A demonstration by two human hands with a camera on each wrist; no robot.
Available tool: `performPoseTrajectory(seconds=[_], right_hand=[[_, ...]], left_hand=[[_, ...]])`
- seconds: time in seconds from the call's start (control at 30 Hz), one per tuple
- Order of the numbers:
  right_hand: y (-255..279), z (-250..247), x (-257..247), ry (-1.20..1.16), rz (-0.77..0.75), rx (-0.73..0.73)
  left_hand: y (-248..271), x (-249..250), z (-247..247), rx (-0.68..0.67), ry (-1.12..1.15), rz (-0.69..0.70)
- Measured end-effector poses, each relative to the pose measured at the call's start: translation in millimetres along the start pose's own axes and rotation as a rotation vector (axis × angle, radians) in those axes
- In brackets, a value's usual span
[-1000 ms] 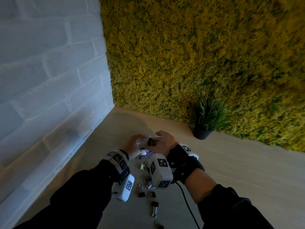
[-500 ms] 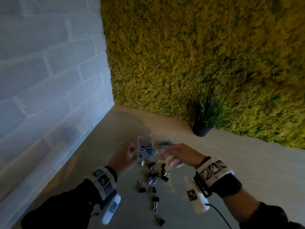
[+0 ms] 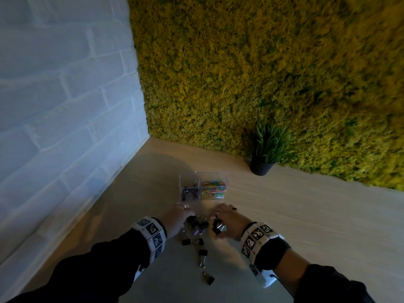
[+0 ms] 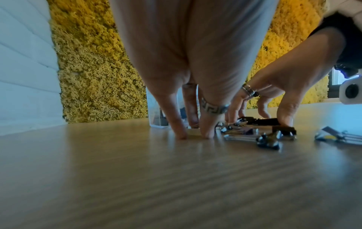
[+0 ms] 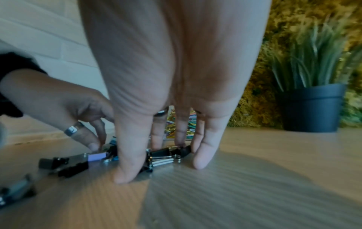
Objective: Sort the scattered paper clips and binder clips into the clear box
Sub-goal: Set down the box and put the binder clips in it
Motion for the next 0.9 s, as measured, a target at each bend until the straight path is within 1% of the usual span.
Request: performPoseTrajectory(seconds=[0.07, 0.2, 0.27, 0.37, 0.43, 0.5, 0.53, 0.63, 0.73, 0.83, 0.9], right_hand=[[4.0, 2.6, 3.2, -0.039, 0.030, 0.016], [6.0, 3.8, 3.8, -0.097, 0.098, 0.076], [7.5, 5.1, 1.4, -0.044, 0.147, 0.057], [4.6, 4.4, -5.1, 0.031, 0.207, 0.036], [1.8, 4.6, -7.2, 0.111, 0.216, 0.016], [-0.2, 2.1, -5.0, 0.176, 0.225, 0.001], [-0.2, -0.9, -5.4, 0.207, 0.208, 0.001], [3.2, -8.6, -5.2, 0.088, 0.222, 0.015], [2.5, -12.0, 0.5, -0.050, 0.251, 0.071], [0.6, -11.9, 12.4, -0.258, 0.308, 0.177], [2.8, -11.7, 24.0, -0.340, 0.332, 0.237]], left_hand=[[2.4, -1.4, 1.2, 0.015, -0.002, -0.002], [5.4, -4.4, 8.8, -0.031, -0.040, -0.056], [6.8, -2.1, 8.8, -0.047, -0.046, -0.090], [6.6, -1.8, 5.7, -0.028, 0.047, -0.123], [8.2, -1.5, 4.4, -0.063, 0.101, -0.127], [8.2, 2.0, 4.6, -0.089, 0.063, -0.107], [7.3, 4.9, 4.3, -0.076, 0.041, -0.095], [2.6, 7.3, 7.2, -0.016, 0.041, -0.089], [0.8, 6.3, 6.1, 0.030, 0.051, -0.074], [0.6, 1.9, 3.2, 0.044, 0.135, -0.085], [1.4, -4.7, 0.6, 0.067, 0.256, -0.107]])
Point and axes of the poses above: each hand's wrist, its own y-axis away from the middle knuckle, its own z-axis out of the palm, x = y × z, the point moved 6 cm from there along -y, towards the middle knuckle, and after that the axes turned 10 degrees about x, right-handed, at the moved point
